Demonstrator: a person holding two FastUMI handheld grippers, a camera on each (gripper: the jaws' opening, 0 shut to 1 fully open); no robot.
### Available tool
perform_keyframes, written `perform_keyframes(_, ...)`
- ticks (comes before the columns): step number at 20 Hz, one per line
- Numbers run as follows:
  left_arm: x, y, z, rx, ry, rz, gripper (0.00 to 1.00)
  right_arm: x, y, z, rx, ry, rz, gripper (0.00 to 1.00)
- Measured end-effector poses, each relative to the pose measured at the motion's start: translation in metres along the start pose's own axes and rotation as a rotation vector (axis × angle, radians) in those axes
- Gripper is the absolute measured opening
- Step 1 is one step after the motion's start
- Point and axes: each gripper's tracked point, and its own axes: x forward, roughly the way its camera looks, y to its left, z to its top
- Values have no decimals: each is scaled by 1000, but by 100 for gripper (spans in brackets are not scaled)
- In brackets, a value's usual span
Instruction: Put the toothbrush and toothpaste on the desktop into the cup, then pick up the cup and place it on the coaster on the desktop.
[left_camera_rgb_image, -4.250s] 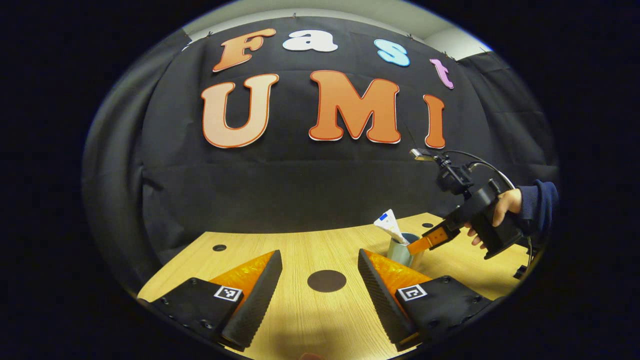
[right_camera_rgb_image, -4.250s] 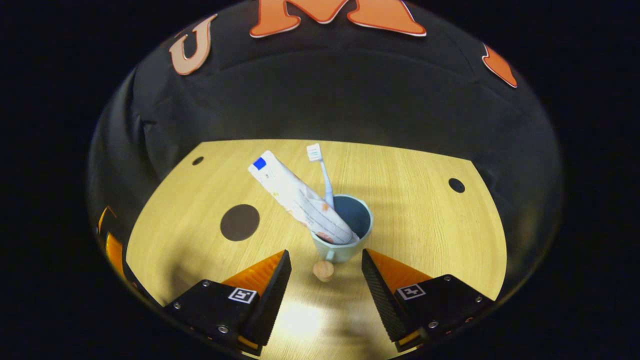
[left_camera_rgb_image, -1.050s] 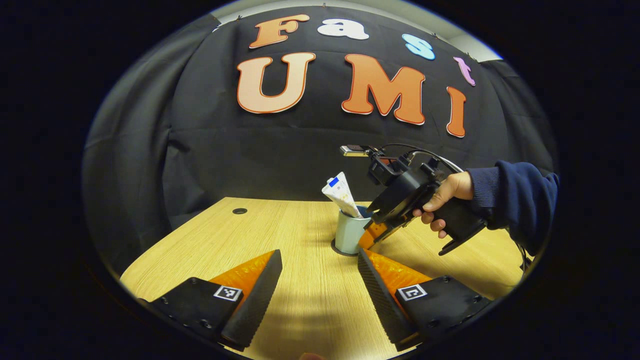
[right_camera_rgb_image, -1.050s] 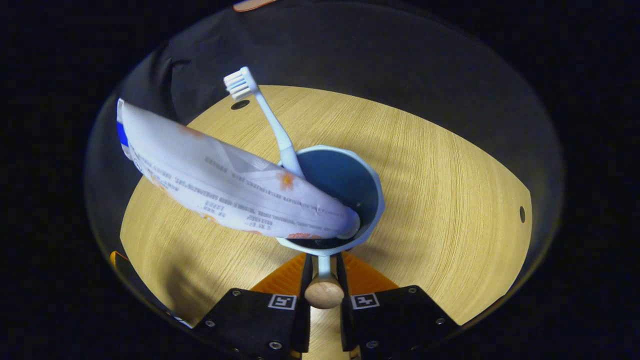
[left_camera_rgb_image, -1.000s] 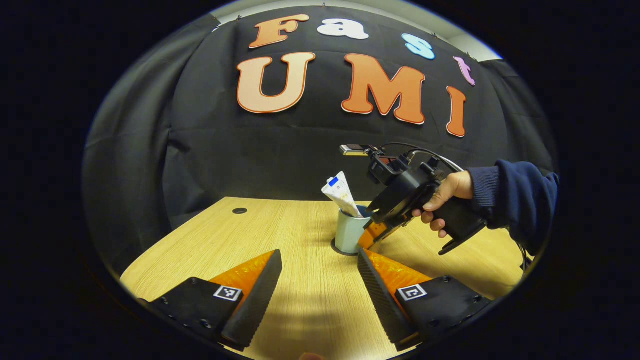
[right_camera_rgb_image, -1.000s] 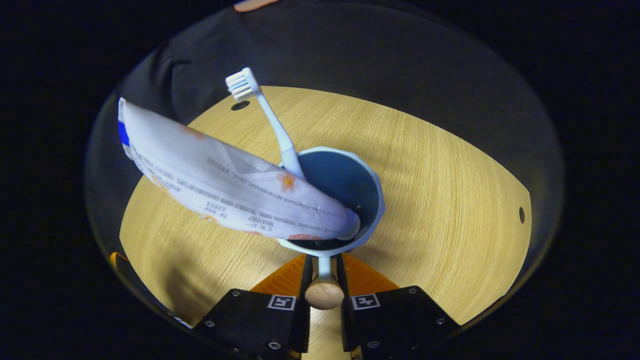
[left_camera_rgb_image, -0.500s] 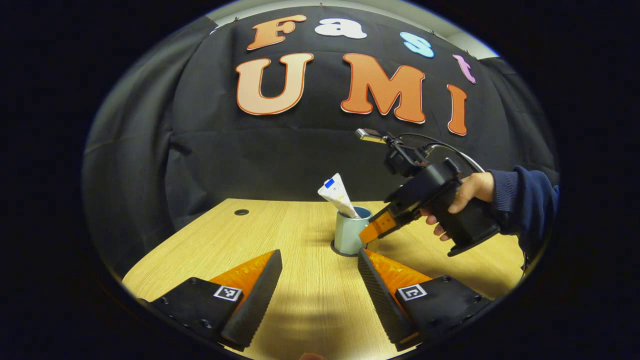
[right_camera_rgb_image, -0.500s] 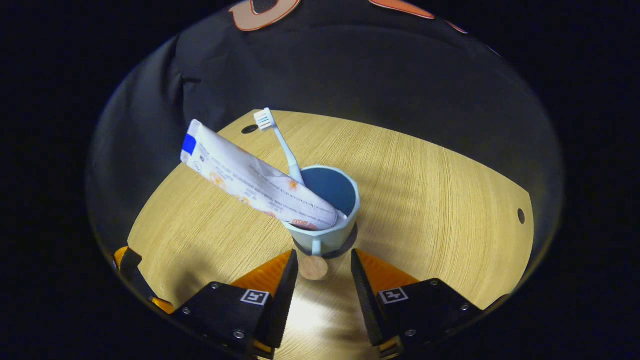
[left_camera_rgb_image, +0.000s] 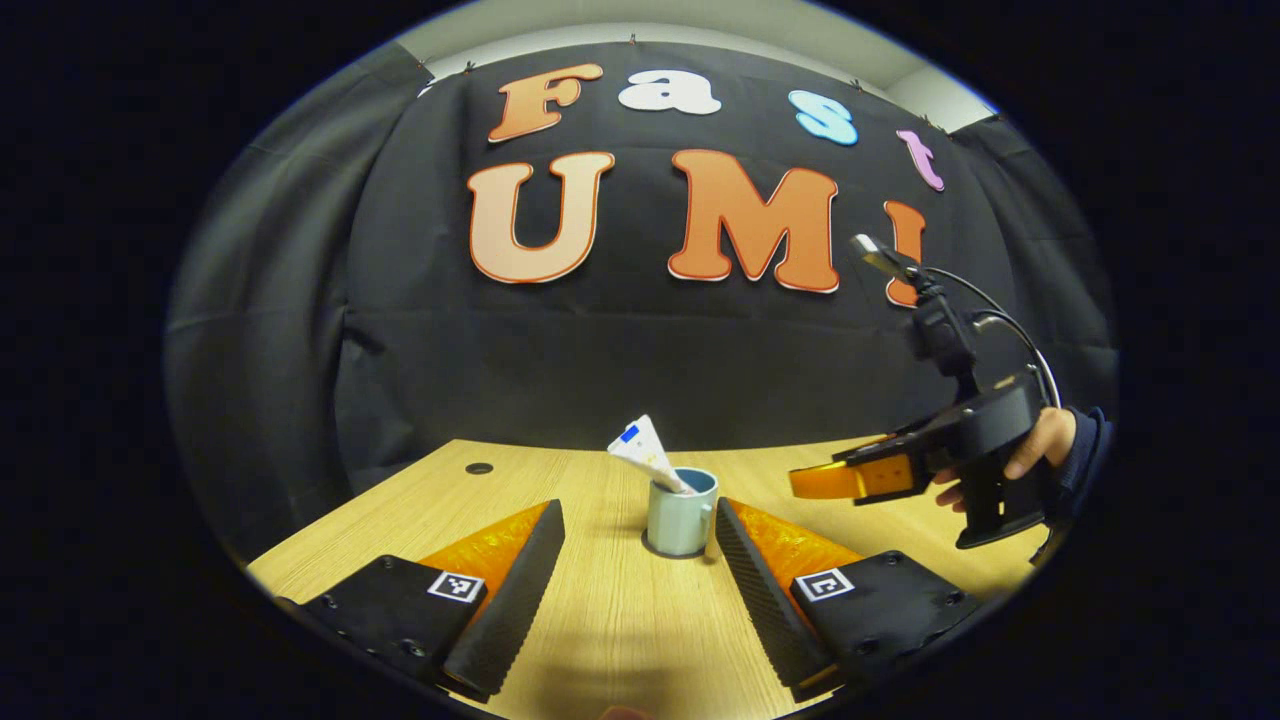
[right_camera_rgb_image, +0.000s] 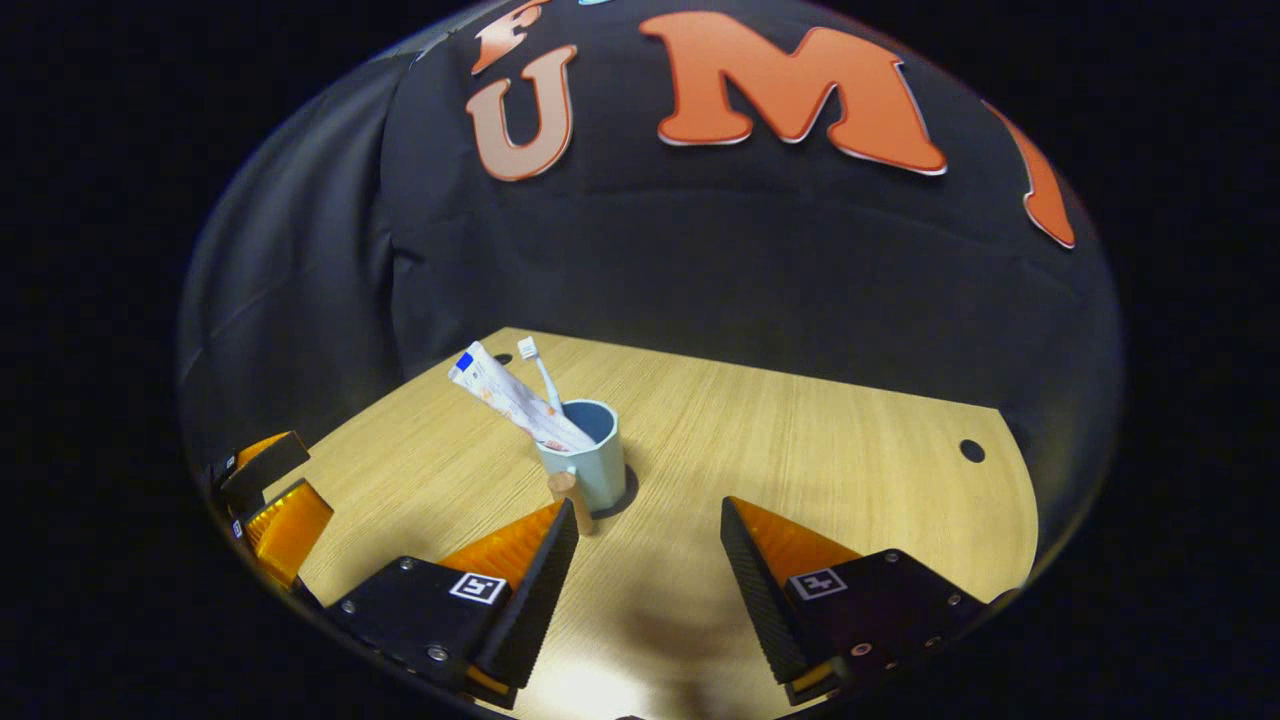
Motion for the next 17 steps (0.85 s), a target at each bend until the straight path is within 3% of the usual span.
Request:
perform_keyframes(8, -9, -37, 24, 62, -64, 3, 97, -71, -81, -17, 38, -256, -165, 88)
perform_keyframes(17, -13, -60, 27, 73, -113, 14, 97, -137, -109, -20, 37, -440, -299, 88)
